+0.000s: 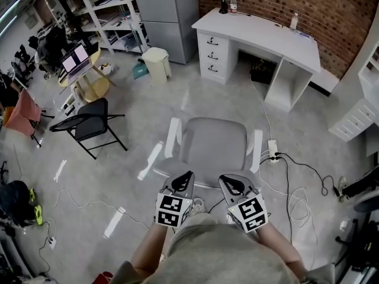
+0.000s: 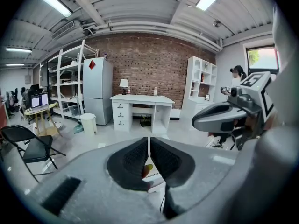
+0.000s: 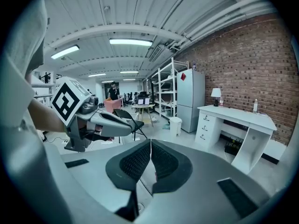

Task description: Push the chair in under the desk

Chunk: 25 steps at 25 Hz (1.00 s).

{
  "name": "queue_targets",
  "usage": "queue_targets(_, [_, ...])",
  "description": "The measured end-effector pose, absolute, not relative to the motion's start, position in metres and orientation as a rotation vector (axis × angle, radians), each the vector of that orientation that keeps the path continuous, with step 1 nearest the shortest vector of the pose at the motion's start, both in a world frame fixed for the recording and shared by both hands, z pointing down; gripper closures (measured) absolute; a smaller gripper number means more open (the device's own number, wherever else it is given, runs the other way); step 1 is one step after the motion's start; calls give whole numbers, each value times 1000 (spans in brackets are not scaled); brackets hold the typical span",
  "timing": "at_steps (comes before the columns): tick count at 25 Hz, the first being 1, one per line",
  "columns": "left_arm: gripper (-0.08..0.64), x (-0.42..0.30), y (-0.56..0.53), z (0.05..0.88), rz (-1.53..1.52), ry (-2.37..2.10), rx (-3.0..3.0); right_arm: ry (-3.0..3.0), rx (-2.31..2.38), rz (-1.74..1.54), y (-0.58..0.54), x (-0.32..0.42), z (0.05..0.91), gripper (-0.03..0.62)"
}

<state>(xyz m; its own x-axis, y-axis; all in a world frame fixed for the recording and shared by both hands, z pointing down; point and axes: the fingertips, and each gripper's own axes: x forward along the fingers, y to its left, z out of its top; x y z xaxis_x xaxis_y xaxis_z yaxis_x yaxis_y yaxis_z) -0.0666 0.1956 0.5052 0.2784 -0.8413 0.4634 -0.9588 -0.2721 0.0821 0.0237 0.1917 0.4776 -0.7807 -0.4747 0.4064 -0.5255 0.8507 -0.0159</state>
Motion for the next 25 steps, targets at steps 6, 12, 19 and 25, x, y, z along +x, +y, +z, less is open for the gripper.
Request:
queue_targets(6, [533, -66, 192, 521, 579, -1415, 2310, -2599, 749, 196, 186, 15, 487, 583])
queue_targets(12, [423, -62, 198, 533, 717, -1171, 2424, -2550, 715, 196, 185, 10, 496, 583])
queue_targets(19, [326, -52, 208, 558, 993, -922, 2540, -2488, 577, 212, 196, 5, 511, 494])
queue_targets(25, [301, -51, 216, 576, 1237, -676, 2594, -2425, 420, 177, 207, -2, 525, 449])
